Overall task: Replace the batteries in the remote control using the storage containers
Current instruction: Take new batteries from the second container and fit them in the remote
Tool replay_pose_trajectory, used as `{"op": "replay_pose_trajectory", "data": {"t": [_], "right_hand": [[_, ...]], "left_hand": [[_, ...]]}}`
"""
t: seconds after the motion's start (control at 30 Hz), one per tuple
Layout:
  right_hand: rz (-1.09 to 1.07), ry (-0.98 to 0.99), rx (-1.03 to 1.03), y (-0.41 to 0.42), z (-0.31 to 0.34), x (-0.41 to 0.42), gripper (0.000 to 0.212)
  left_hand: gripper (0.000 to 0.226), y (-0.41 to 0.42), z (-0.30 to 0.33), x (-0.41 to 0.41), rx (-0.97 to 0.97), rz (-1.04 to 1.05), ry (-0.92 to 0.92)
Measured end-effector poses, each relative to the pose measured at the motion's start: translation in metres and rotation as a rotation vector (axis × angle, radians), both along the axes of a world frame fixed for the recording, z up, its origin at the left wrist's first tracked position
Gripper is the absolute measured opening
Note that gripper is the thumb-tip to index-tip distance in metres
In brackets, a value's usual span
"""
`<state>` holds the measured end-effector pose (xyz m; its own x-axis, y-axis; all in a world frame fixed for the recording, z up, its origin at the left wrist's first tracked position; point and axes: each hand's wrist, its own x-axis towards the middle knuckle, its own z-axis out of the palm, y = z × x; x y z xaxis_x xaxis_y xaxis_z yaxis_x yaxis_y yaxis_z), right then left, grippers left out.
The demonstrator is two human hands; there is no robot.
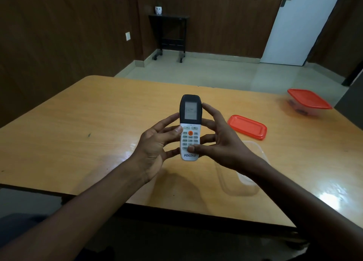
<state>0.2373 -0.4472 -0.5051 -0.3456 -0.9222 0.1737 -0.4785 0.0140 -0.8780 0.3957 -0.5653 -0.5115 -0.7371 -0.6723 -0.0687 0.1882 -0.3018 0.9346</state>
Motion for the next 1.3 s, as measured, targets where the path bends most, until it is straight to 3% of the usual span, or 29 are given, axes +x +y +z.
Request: {"op": "replay_pose_trajectory", "data": {"t": [0.6, 0.87, 0.93, 1.03, 1.07, 1.2, 1.3], "right_hand": [[-0.081, 0.122, 0.043, 0.003, 0.002, 0.010, 0.115], [-0.280, 0.207, 0.122, 0.000, 0.000, 0.011, 0.088], [-0.342, 0.230, 0.146, -0.006, 0.004, 0.002, 0.079], [-0.437, 0.333, 0.177, -0.022, 0.012, -0.024, 0.051], [-0.467, 0.353, 0.202, -0.028, 0.013, -0.034, 0.045], [-0.544, 0.368, 0.371, -0.055, 0.009, -0.071, 0.045], [-0.545, 0.335, 0.464, -0.073, 0.006, -0.086, 0.042]], "left_hand": [[0.042, 0.001, -0.003, 0.000, 0.011, 0.004, -0.034], [0.026, 0.005, -0.002, -0.005, 0.027, -0.013, -0.120], [0.019, 0.002, -0.007, -0.007, -0.209, 0.051, -0.296], [0.024, -0.002, -0.020, -0.009, -0.905, 0.095, -0.649], [0.027, -0.001, -0.023, -0.010, -1.048, 0.083, -0.726], [0.032, 0.002, -0.030, -0.012, -1.282, 0.018, -0.887], [0.032, 0.000, -0.030, -0.015, -1.354, 0.016, -0.922]]}}
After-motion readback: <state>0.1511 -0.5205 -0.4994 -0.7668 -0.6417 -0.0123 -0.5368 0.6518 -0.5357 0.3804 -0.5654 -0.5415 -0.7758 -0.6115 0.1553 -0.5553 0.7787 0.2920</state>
